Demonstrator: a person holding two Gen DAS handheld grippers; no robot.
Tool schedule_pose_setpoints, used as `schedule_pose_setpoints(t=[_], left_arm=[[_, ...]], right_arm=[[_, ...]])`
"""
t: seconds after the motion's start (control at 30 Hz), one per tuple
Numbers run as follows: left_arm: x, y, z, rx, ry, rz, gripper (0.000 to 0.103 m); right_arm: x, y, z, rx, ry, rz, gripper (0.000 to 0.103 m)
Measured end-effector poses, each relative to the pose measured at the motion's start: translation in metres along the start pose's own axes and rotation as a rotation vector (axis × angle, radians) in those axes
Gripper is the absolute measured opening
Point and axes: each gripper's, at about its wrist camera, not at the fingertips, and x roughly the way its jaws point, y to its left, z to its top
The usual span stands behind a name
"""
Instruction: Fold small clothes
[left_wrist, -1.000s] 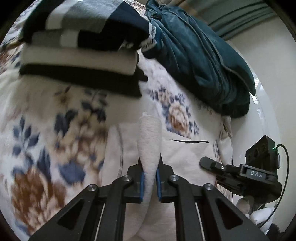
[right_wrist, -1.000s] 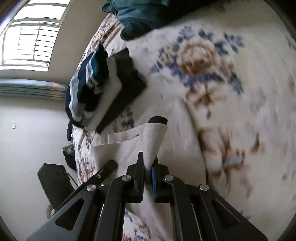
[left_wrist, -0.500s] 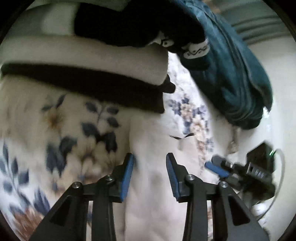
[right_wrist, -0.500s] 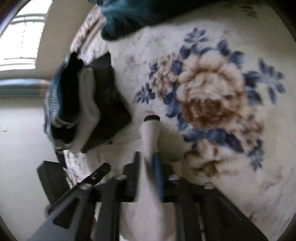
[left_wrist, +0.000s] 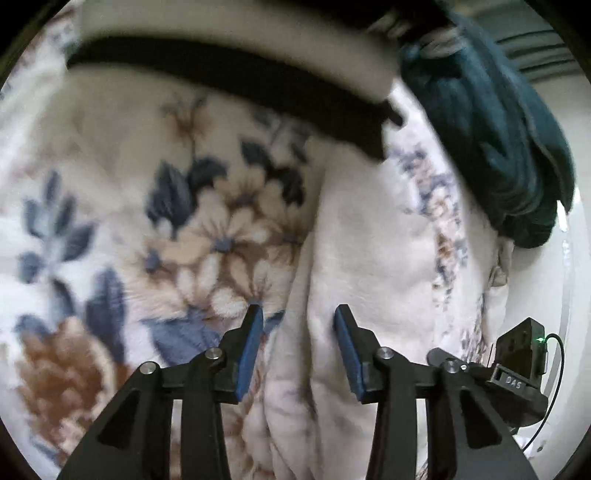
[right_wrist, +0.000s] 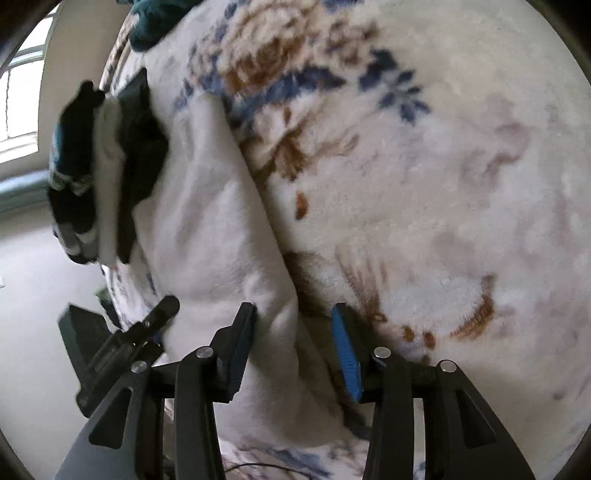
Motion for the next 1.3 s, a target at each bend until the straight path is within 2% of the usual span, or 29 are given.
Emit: schedule_pose_setpoints(t=[0.07,0.13,0.17,0.23,0.27,0.3,0.33,0.37,0.4,0.5,0.57,0.63,0.7,0.73,0.77,0.8,0.83,0.97,1.13,1.2,1.23,1.27,1.3], left_arm=[[-0.023,-0.011,-0.012,0.001,-0.034,-0.036,0.038],[-0.025,-0.024,-0.024,0.022,-0.032,-0.045,0.038],[-0.022,-0.031,-0.032,0.045,-0.023,-0.03,0.039],[-0.005,-0.037,-0.045,0.095,0.018,0.052,0.039],[0.007,-0.033,-0.055,0.104,0.051,0.087,0.039],[0.017,-0.027,-0.063,0.106,0.074,0.111,0.039],[0.023,-0.02,-0.068,0.101,0.085,0.129,0.042],[0.026,-0.009,-0.072,0.077,0.085,0.119,0.051],[0.027,0.003,-0.073,0.04,0.074,0.095,0.06],[0.024,0.019,-0.072,-0.022,0.074,0.041,0.061],[0.012,0.019,-0.071,-0.042,0.068,0.027,0.061],[-0.01,0.017,-0.078,-0.089,0.009,-0.037,0.059],[-0.028,0.024,-0.092,-0.192,-0.042,-0.145,0.069],[-0.034,0.027,-0.103,-0.253,-0.062,-0.187,0.073],[-0.036,0.033,-0.118,-0.332,-0.08,-0.248,0.079],[-0.033,0.035,-0.127,-0.375,-0.084,-0.276,0.08],[-0.03,0.038,-0.137,-0.425,-0.085,-0.31,0.08],[0.015,0.038,-0.156,-0.588,-0.071,-0.445,0.08],[0.05,0.03,-0.146,-0.626,-0.131,-0.453,0.08],[0.048,0.031,-0.145,-0.659,-0.216,-0.452,0.077],[0.046,0.03,-0.145,-0.66,-0.232,-0.444,0.071],[0.042,0.03,-0.143,-0.637,-0.23,-0.429,0.05],[0.042,0.03,-0.144,-0.618,-0.225,-0.429,0.04]], right_arm=[[-0.019,0.01,-0.013,-0.017,-0.01,0.066,0.047],[-0.021,0.019,-0.029,-0.059,0.026,0.076,0.047],[-0.019,0.023,-0.035,-0.079,0.04,0.048,0.047],[-0.008,0.024,-0.046,-0.112,0.074,-0.013,0.047],[-0.001,0.02,-0.052,-0.117,0.085,-0.061,0.047],[0.004,0.014,-0.056,-0.105,0.089,-0.071,0.048],[0.005,0.011,-0.057,-0.097,0.093,-0.076,0.05],[0.008,0.008,-0.058,-0.105,0.09,-0.098,0.056],[0.011,0.005,-0.059,-0.123,0.083,-0.133,0.058],[0.022,0.001,-0.059,-0.122,0.086,-0.139,0.062],[0.018,-0.001,-0.056,-0.095,0.094,-0.099,0.062],[0.003,-0.005,-0.054,-0.064,0.081,-0.022,0.062],[-0.019,-0.011,-0.05,-0.036,0.048,0.041,0.065],[-0.03,-0.014,-0.05,-0.02,0.032,0.064,0.069],[-0.038,-0.017,-0.051,-0.006,0.018,0.082,0.079],[-0.047,-0.02,-0.053,0.002,0.007,0.094,0.084],[-0.053,-0.024,-0.054,0.005,-0.002,0.097,0.092],[-0.063,-0.037,-0.057,-0.002,-0.029,0.046,0.093],[-0.058,-0.051,-0.06,0.022,-0.051,0.004,0.094],[-0.058,-0.058,-0.059,0.035,-0.051,-0.001,0.094],[-0.056,-0.061,-0.058,0.042,-0.049,0.001,0.094],[-0.056,-0.064,-0.058,0.048,-0.045,0.0,0.094],[-0.054,-0.065,-0.058,0.053,-0.041,-0.006,0.094]])
